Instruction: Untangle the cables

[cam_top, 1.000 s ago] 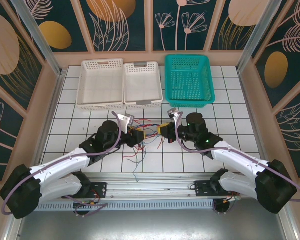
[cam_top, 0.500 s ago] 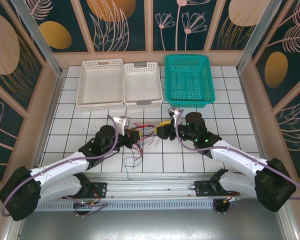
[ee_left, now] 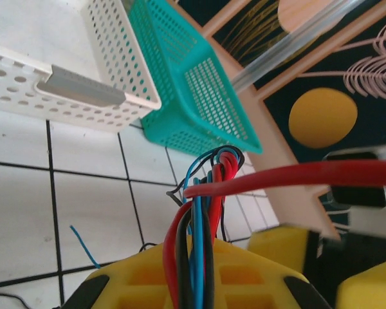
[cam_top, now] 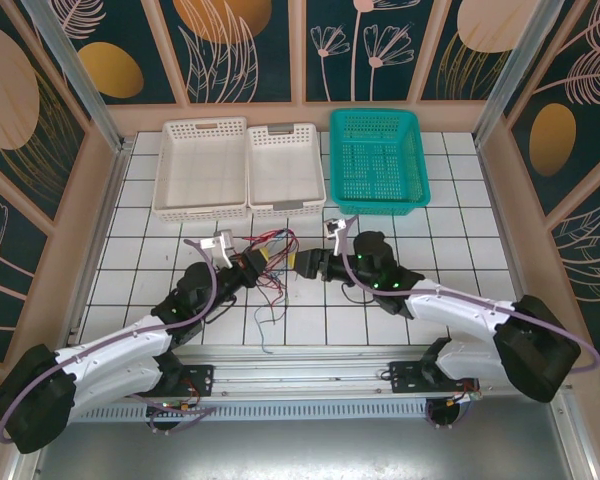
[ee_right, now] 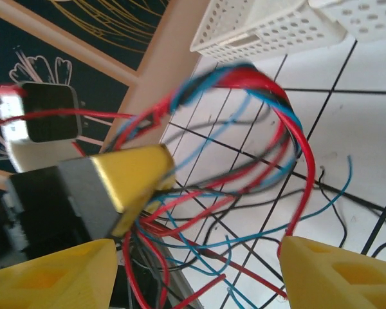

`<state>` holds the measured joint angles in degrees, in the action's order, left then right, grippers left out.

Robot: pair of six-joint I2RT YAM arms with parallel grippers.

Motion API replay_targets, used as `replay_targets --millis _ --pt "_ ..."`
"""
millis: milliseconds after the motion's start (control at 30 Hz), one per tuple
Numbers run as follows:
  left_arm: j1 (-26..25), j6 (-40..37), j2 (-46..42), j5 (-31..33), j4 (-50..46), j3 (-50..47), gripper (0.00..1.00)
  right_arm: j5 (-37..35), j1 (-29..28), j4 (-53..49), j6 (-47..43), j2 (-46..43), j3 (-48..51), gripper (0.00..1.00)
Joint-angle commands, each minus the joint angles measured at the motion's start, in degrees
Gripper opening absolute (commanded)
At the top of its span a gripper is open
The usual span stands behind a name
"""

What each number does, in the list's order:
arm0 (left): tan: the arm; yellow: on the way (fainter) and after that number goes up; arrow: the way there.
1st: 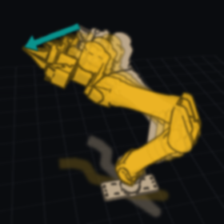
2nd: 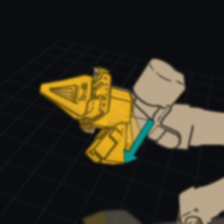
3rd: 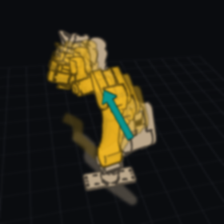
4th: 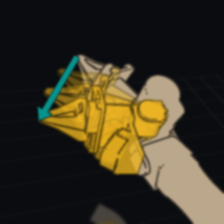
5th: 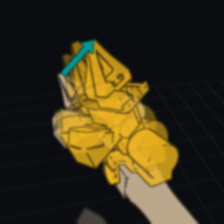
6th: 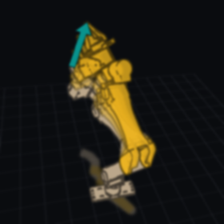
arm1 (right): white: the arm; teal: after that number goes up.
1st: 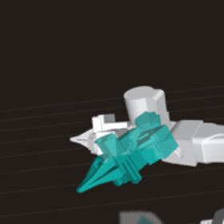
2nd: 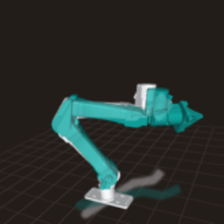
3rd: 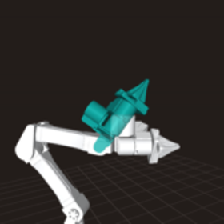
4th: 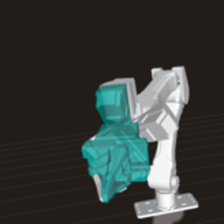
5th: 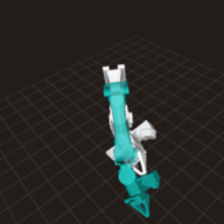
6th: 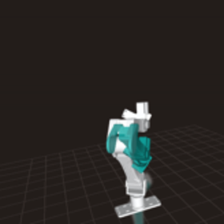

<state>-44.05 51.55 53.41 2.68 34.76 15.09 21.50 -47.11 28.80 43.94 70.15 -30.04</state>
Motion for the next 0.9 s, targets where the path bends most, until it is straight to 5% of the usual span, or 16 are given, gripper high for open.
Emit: replay_targets --millis 0,600,867 --pt "-0.2 2.62 0.29 1.94 6.48 -0.75 0.0 -2.87 -0.7 6.62 6.56 3.01 0.2 0.66" --pt "-4.14 3.47 1.18 3.34 12.34 -3.09 0.0 -4.88 -2.18 20.65 13.78 16.62 -5.14 0.64" --pt "-4.69 3.48 1.59 2.69 14.62 -3.49 0.0 -8.92 -3.1 19.94 14.43 19.14 -7.98 0.54"
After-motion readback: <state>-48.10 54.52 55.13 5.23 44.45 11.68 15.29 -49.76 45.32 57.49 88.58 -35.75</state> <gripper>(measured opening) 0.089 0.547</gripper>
